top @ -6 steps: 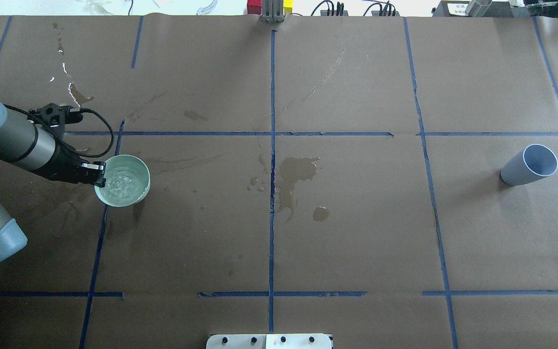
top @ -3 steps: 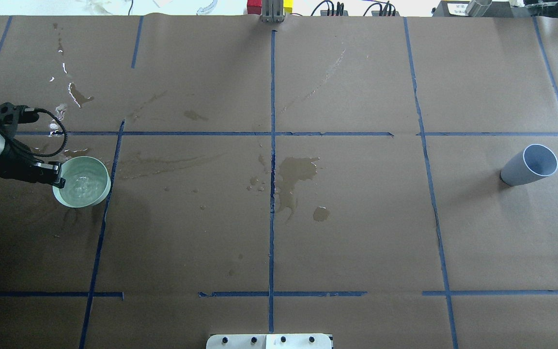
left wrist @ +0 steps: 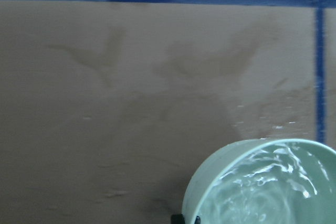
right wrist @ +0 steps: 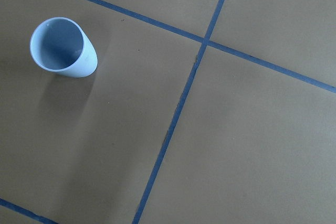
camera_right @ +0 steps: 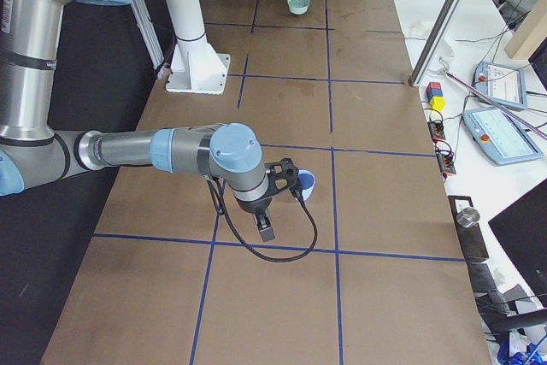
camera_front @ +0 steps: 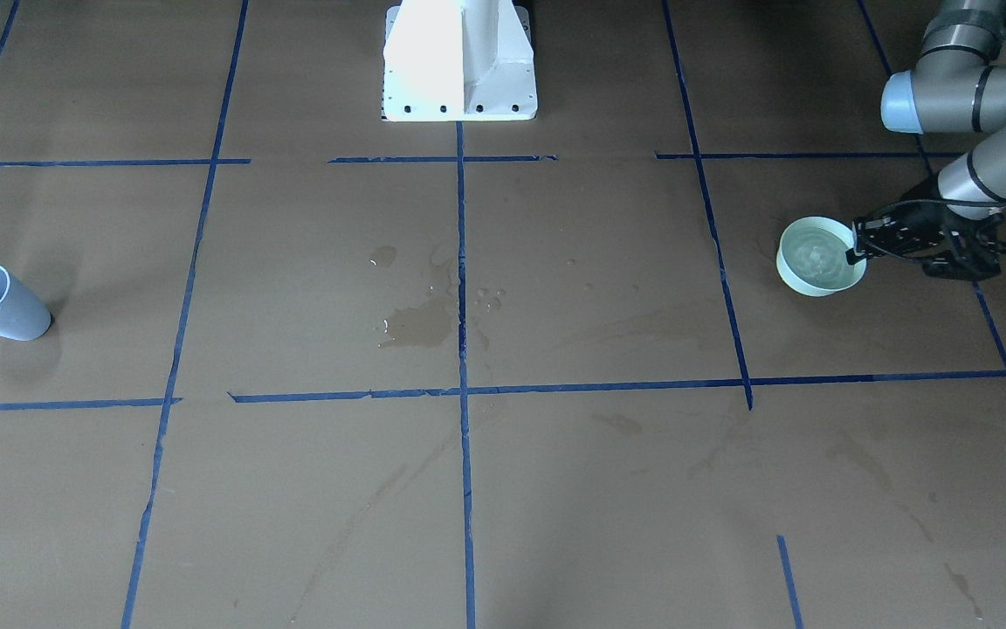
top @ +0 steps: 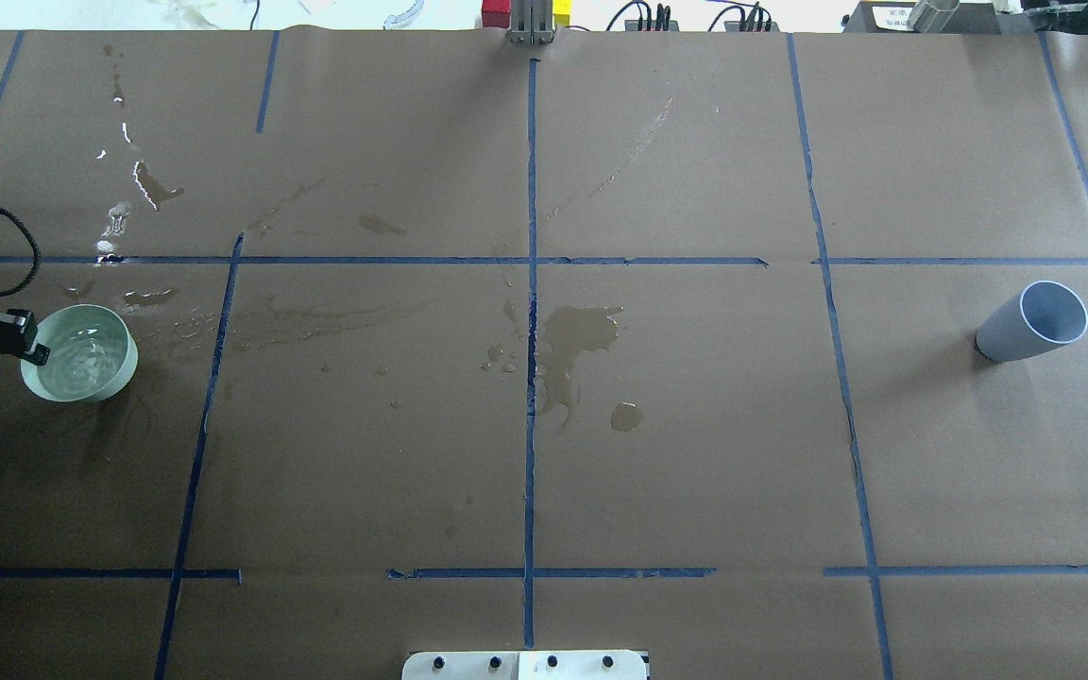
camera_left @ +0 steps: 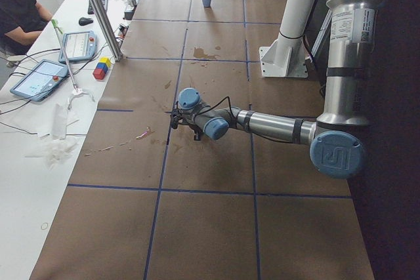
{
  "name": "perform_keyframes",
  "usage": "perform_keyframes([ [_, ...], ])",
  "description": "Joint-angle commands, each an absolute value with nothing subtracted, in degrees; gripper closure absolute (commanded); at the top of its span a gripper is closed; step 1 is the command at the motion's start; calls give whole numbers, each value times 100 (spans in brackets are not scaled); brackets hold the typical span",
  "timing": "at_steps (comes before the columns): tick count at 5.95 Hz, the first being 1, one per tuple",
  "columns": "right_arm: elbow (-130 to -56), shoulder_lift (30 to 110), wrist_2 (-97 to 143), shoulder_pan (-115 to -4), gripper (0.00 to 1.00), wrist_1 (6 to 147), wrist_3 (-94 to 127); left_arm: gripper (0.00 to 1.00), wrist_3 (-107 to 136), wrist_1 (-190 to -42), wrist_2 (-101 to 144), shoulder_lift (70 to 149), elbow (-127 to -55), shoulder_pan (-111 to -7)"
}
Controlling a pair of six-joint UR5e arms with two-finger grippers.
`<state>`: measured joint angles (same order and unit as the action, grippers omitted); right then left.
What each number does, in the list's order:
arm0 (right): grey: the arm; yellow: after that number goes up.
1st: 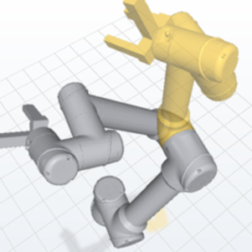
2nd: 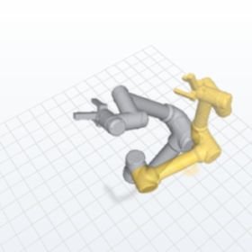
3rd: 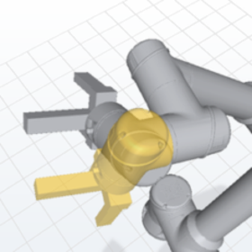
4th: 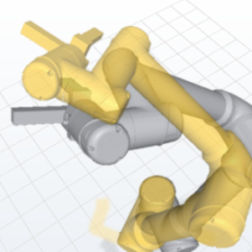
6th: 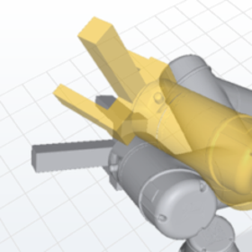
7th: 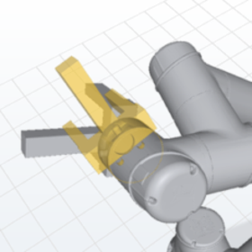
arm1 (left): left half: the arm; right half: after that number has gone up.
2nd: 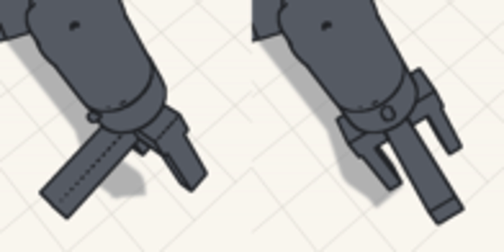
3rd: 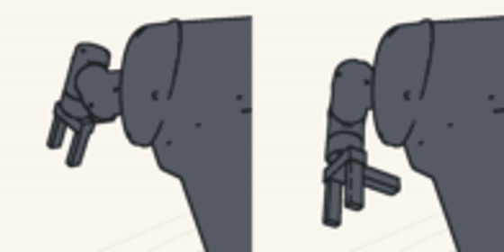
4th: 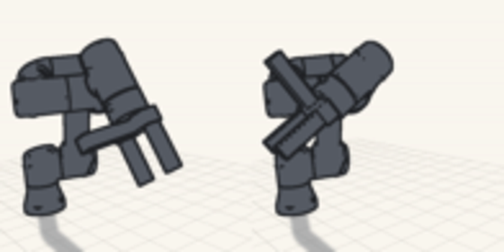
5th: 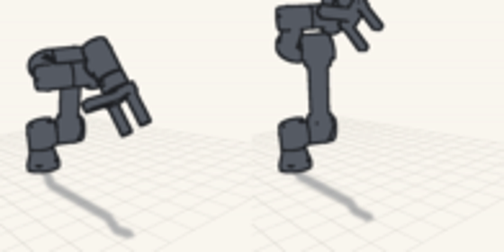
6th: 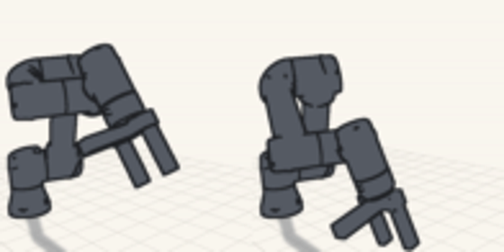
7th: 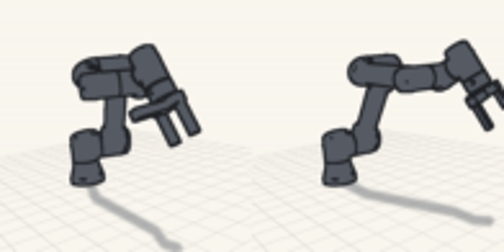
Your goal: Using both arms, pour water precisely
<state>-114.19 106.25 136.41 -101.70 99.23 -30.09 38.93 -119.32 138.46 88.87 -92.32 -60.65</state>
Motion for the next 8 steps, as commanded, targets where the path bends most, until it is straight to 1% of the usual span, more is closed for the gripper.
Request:
perform_keyframes([
  [1,-11426,10670,13641,-10169,0,9923,-3032,100,3342,-11935,14053,8824,-8844,-6336],
  [4,-11461,10723,13658,-10169,0,9923,-3032,100,3331,-11936,14054,8842,-8623,-6328],
  [5,-11461,10723,13658,-10169,0,9923,-3032,96,3331,-11936,14054,8850,-8605,-6319],
  [6,-11461,10714,13658,-10169,0,9923,-3032,87,3279,-11936,14054,8851,-8552,-6319],
  [7,-11461,10723,13667,-10169,0,9923,-3032,80,3278,-11936,14045,8851,-8534,-6319],
  [8,-11461,10714,13667,-10169,0,9923,-3032,72,3278,-11936,14054,8851,-8534,-6319],
])
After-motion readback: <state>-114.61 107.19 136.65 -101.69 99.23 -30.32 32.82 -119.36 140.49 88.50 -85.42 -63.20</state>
